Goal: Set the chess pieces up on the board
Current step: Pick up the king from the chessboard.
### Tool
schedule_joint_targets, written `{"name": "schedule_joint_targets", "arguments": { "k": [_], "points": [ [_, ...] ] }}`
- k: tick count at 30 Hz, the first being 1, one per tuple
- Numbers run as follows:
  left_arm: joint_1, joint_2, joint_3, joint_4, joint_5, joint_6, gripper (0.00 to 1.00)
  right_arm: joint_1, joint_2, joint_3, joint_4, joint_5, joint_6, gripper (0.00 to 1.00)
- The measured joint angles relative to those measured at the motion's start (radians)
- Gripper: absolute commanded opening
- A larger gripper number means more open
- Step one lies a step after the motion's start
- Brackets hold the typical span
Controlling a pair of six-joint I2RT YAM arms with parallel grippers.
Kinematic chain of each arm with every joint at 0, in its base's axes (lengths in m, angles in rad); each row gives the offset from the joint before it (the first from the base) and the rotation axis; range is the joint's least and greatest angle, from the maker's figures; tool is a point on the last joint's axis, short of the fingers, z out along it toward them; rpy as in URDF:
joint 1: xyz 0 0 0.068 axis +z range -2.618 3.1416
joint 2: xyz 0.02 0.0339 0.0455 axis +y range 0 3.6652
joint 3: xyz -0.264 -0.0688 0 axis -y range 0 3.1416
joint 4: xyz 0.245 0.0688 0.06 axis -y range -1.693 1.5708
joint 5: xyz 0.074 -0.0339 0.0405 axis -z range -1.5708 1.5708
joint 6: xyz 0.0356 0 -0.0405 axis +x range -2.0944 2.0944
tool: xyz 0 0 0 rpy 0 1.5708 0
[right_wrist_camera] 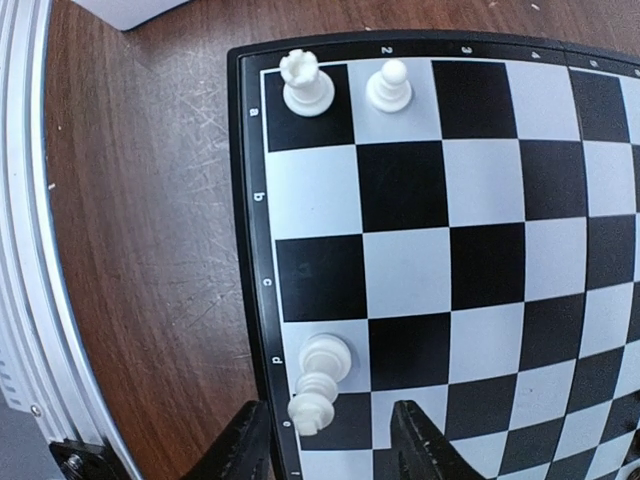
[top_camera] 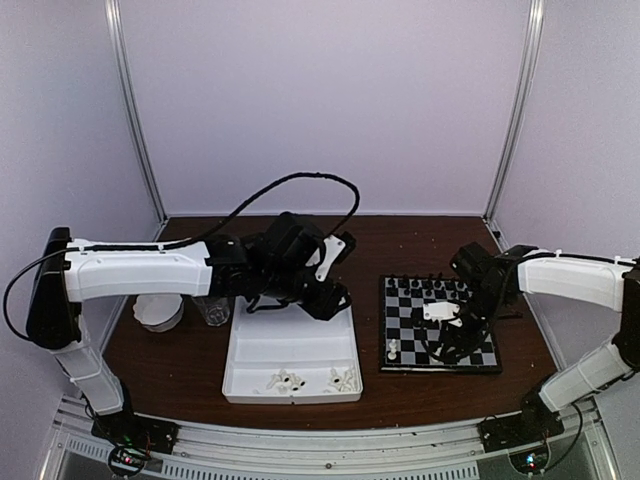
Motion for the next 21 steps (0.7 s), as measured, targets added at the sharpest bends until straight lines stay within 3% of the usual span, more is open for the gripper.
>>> {"name": "schedule_joint_targets", "arguments": {
  "k": [10,21],
  "points": [
    [0.000,-0.028,-0.026,0.009,-0.014,-0.010,0.52,0.024,0.054,0.011,0.016,0.004,0.001,0.14],
    [0.003,-0.029,-0.035,0.008,-0.024,-0.009,0.52,0.024,-0.054,-0.009,0.000,0.061,0.004,0.11]
  ]
}}
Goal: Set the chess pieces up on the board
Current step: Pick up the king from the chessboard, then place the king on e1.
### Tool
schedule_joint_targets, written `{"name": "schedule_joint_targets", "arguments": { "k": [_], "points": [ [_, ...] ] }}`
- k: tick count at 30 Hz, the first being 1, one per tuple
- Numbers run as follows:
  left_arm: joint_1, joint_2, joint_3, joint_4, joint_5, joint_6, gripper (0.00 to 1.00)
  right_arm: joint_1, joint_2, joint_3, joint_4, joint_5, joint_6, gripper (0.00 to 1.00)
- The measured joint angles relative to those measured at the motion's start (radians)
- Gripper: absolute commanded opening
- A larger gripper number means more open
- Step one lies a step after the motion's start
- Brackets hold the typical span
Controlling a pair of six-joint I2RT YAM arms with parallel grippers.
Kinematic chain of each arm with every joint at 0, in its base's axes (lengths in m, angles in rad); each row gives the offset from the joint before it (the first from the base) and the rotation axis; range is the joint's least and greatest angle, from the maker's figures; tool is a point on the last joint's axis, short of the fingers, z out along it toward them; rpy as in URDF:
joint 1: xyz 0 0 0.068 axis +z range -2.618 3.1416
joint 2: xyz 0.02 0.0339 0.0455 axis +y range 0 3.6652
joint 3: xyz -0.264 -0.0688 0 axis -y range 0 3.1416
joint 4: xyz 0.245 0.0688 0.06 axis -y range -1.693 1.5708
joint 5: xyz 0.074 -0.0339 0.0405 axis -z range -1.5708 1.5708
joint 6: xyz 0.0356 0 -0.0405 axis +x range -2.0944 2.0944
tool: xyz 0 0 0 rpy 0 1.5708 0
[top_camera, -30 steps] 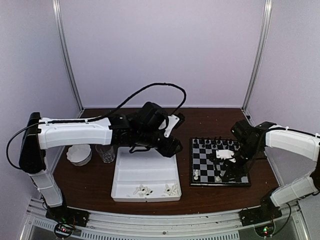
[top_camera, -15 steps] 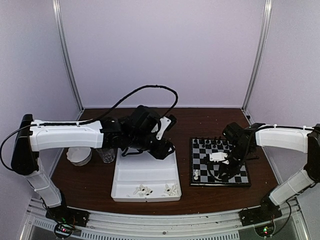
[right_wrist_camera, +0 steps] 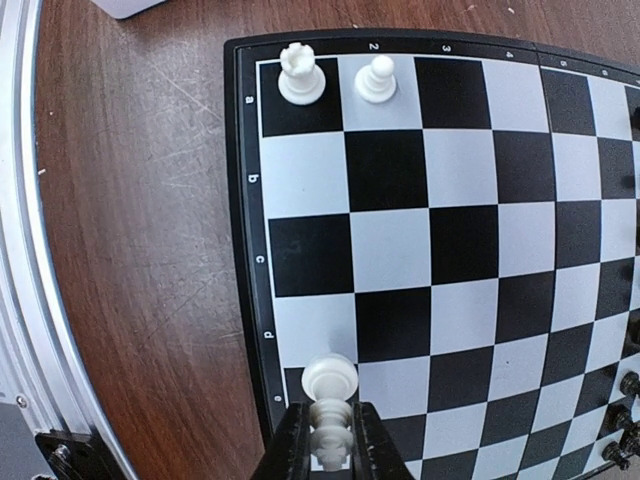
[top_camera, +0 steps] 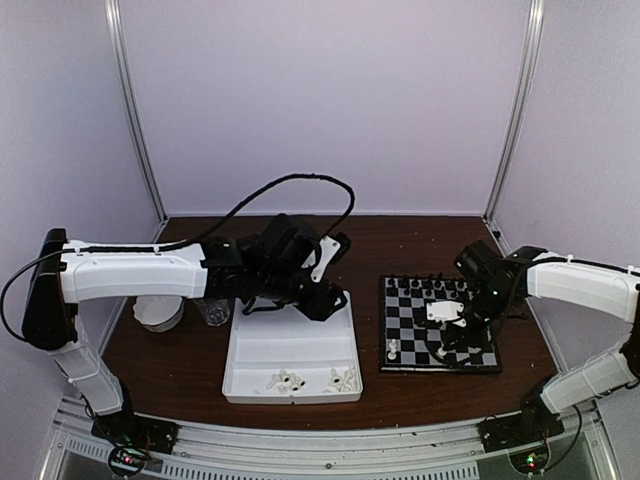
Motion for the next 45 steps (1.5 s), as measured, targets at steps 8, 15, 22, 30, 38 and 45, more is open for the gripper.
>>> {"name": "schedule_joint_targets", "arguments": {
  "k": [8,15,22,30,38,45],
  "points": [
    [0.002,0.000,0.000,0.000,0.000,0.000,0.52,0.000,-0.048,-0.043,-0.015,0.031,0.001,0.12],
    [0.002,0.000,-0.003,0.000,0.000,0.000,0.52,0.000,-0.029,-0.054,-0.014,0.049,0.003,0.12],
    [0.002,0.000,-0.021,0.000,-0.001,0.000,0.52,0.000,-0.026,-0.067,-0.010,0.061,0.003,0.13],
    [0.002,0.000,-0.021,0.001,0.000,0.000,0.52,0.000,-0.025,-0.068,0.007,0.074,0.014,0.15],
    [0.002,0.000,-0.028,0.006,0.000,-0.001,0.52,0.000,-0.018,-0.068,0.014,0.079,0.026,0.33],
    [0.002,-0.008,-0.035,-0.022,-0.002,0.000,0.50,0.000,-0.061,-0.042,-0.041,0.057,0.040,0.44]
  ]
}}
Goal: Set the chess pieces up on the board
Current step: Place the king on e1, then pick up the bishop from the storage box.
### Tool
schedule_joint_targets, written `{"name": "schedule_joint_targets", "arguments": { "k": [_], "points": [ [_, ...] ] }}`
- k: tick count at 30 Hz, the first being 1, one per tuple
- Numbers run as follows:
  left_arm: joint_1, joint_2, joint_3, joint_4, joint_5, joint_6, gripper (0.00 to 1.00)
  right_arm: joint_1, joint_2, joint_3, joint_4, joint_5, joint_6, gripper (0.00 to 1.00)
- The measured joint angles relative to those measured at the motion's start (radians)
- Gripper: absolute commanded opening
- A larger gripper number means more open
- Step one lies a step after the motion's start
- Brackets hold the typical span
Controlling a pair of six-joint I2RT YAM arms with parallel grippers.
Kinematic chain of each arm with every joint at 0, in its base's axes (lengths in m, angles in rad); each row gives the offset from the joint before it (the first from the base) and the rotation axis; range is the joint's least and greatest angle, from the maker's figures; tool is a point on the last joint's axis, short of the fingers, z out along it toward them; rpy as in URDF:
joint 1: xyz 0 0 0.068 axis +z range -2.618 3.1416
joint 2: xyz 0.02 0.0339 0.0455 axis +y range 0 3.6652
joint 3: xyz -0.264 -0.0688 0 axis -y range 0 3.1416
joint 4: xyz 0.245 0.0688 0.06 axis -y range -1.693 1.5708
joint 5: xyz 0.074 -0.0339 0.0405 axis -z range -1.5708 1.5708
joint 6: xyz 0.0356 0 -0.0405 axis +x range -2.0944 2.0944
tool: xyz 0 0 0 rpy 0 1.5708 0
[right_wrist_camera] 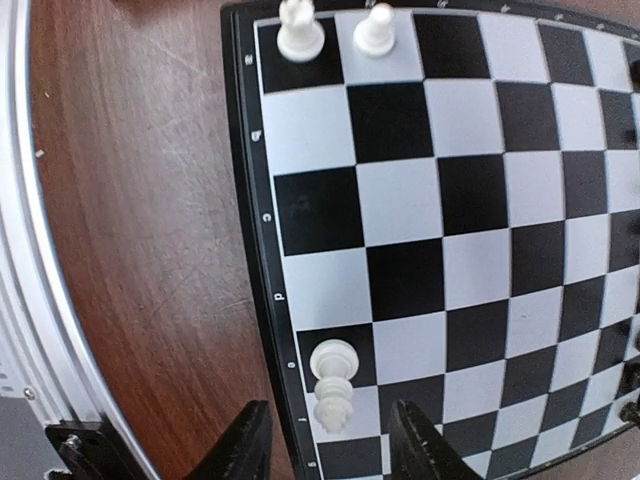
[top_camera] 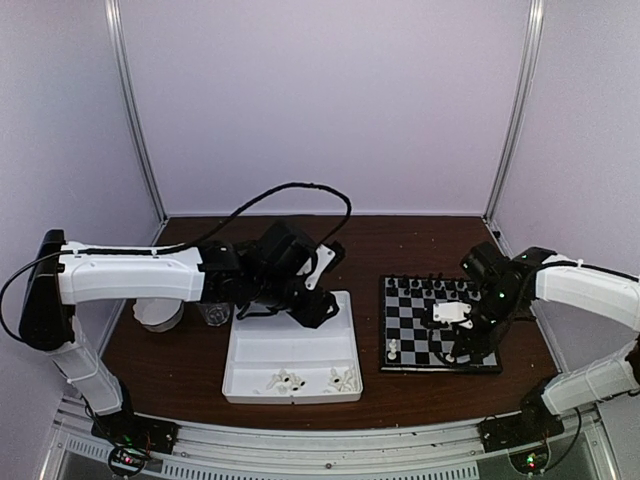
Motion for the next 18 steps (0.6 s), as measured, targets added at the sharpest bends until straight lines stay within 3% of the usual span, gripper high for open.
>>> {"name": "schedule_joint_targets", "arguments": {
  "k": [5,10,18],
  "points": [
    [0.000,-0.056,-0.051,-0.073,0.006,0.000,0.44,0.003,-0.039,0.164,-0.045,-0.051,0.023,0.43],
    [0.000,-0.113,-0.138,-0.161,0.037,-0.029,0.44,0.060,0.000,0.281,-0.039,-0.092,0.042,0.38],
    [0.016,-0.248,-0.306,-0.223,0.040,-0.151,0.46,0.301,0.333,0.499,0.018,-0.084,0.093,0.24]
  ]
}}
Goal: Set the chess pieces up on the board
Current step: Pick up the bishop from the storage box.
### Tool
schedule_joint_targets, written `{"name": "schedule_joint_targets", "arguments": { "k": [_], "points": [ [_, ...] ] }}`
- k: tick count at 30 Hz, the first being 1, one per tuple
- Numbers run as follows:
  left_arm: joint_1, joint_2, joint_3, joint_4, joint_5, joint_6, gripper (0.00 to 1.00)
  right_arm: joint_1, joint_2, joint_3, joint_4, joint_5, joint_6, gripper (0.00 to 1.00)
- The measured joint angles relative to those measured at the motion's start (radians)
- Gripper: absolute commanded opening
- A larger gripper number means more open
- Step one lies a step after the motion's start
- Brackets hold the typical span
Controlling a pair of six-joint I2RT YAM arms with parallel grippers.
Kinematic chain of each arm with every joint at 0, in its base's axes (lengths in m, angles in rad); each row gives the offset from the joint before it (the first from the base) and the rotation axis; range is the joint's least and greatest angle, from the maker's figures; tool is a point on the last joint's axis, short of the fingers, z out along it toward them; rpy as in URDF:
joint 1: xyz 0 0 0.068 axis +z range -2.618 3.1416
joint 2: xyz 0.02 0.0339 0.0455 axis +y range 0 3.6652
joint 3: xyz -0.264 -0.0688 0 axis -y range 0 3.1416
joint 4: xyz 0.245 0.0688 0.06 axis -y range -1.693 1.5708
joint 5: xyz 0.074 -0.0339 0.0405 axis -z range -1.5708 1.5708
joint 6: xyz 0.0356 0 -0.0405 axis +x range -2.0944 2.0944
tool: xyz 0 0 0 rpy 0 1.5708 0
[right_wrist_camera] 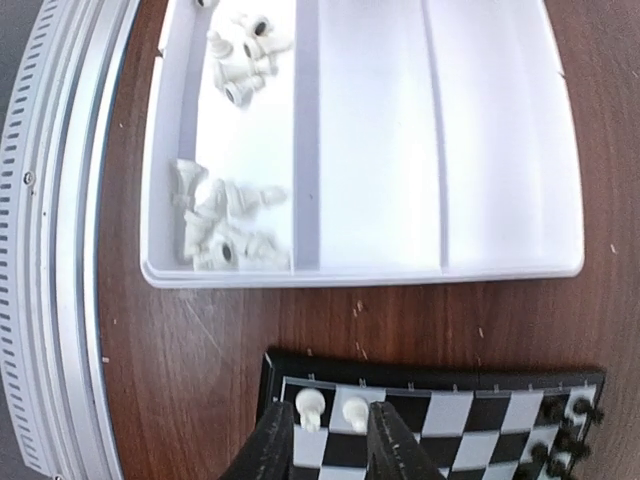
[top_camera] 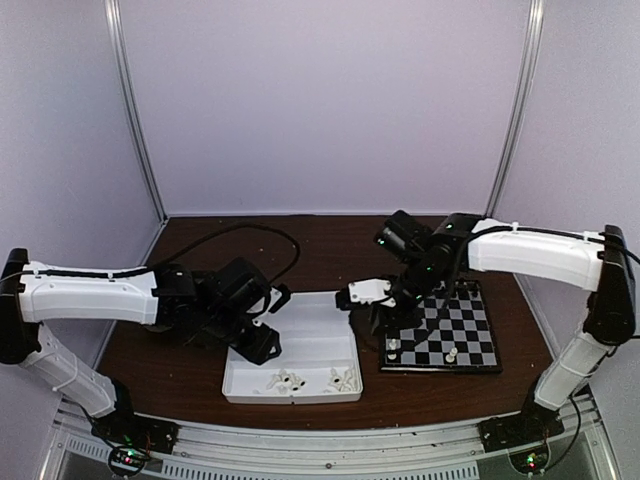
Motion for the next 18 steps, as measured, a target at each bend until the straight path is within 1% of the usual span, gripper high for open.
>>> {"name": "schedule_joint_targets", "arguments": {
  "k": [1,4,8,13,15,18],
  "points": [
    [0.003,-0.010,-0.014,-0.001,-0.002,-0.015,0.46,0.059,0.050,0.033,0.008,0.005,0.006,0.22],
    [0.012,-0.051,-0.056,-0.003,-0.025,-0.060,0.47,0.153,0.186,0.132,0.010,0.020,0.038,0.21],
    [0.027,-0.152,-0.097,-0.011,-0.084,-0.111,0.48,0.238,0.319,0.221,0.010,0.026,0.107,0.20],
    [0.032,-0.274,-0.137,-0.012,-0.154,-0.156,0.48,0.264,0.414,0.275,-0.030,0.027,0.208,0.22],
    [0.034,-0.294,-0.146,-0.013,-0.171,-0.165,0.48,0.264,0.438,0.282,-0.039,0.031,0.244,0.26],
    [0.034,-0.303,-0.155,-0.015,-0.187,-0.172,0.48,0.264,0.459,0.282,-0.055,0.039,0.284,0.27]
  ]
}}
